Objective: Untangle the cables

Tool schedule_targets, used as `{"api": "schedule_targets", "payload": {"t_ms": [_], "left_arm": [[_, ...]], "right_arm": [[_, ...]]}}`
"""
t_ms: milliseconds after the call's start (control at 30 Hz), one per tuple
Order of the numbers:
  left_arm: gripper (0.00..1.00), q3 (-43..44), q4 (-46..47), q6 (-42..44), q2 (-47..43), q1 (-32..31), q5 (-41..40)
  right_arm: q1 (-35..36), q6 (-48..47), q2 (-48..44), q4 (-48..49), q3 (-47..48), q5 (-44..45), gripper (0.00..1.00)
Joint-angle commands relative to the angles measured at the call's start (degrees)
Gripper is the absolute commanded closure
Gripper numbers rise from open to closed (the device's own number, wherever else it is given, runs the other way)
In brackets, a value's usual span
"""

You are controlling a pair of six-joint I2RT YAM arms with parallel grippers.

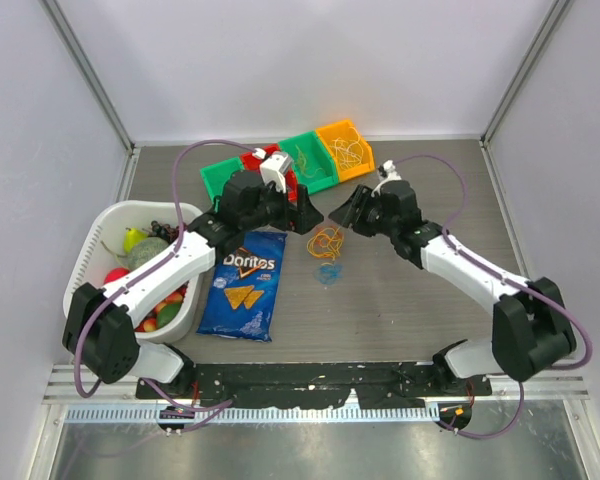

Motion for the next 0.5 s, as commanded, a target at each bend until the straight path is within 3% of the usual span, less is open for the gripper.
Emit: {"api": "schedule_targets", "payload": {"t_ms": [0, 200, 467], "left_arm": [[0.13, 1.38, 0.98, 2.06, -2.66, -1.01, -2.48], [0.13, 1.46, 0.81, 1.88, -2.57, -1.36, -2.31], [0.13, 1.64, 0.46, 2.23, -2.22, -1.89, -2.66]], "right_arm": [[1.70, -9.14, 5.39, -8.97, -1.03, -3.65, 0.46], [5.40, -16.53, 8.04, -11.18, -3.49, 2.42, 0.46], [7.51, -18.30, 11.64, -11.44, -3.67, 6.99, 0.54]]}}
